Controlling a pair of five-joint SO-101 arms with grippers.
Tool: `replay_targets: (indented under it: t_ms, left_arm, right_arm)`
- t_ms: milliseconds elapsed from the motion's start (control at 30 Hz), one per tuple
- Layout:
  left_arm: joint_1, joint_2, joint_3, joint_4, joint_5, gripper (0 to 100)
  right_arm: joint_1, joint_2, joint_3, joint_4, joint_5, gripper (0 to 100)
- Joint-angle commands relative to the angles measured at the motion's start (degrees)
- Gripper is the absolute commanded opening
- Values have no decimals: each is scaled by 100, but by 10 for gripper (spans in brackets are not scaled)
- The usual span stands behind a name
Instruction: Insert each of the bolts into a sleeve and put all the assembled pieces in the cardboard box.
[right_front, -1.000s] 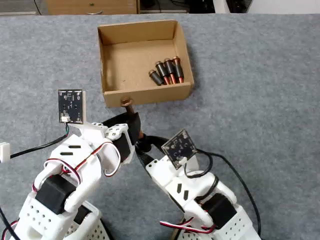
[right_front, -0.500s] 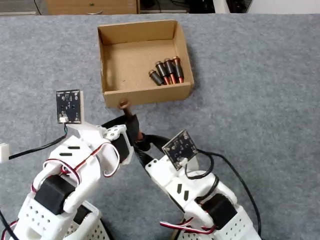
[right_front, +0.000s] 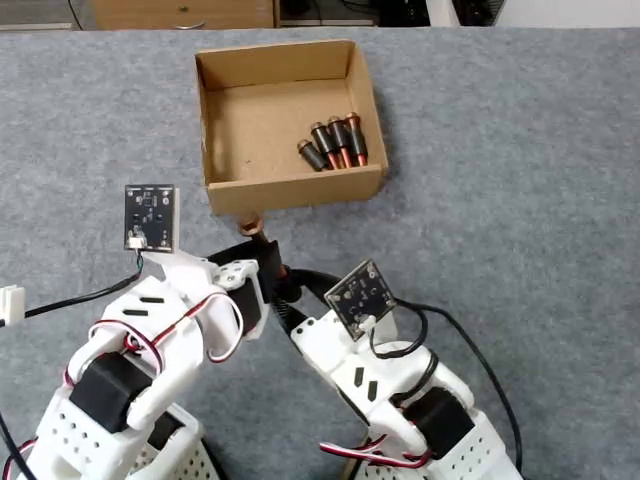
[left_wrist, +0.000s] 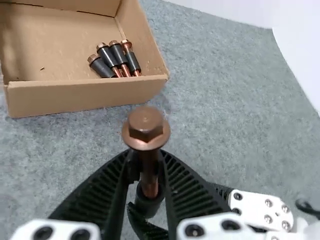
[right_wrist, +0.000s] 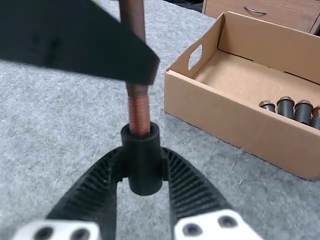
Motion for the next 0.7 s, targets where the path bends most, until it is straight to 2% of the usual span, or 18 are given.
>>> replay_targets:
  t_ms: [0,433,600,667]
  left_arm:
    - [255,-40,-299,35,-325,19]
    - [440,-31,-255,220,-448,30]
    - [440,-31,-246,229,-448,154]
    - [440,-31,-246,229,-448,174]
  right_arm:
    - [22,-875,-277,-18,26,1]
    - [13,-875,-242,185,26,1]
    - [13,-875,-242,185,26,1]
    - [13,-875,-242,185,26,1]
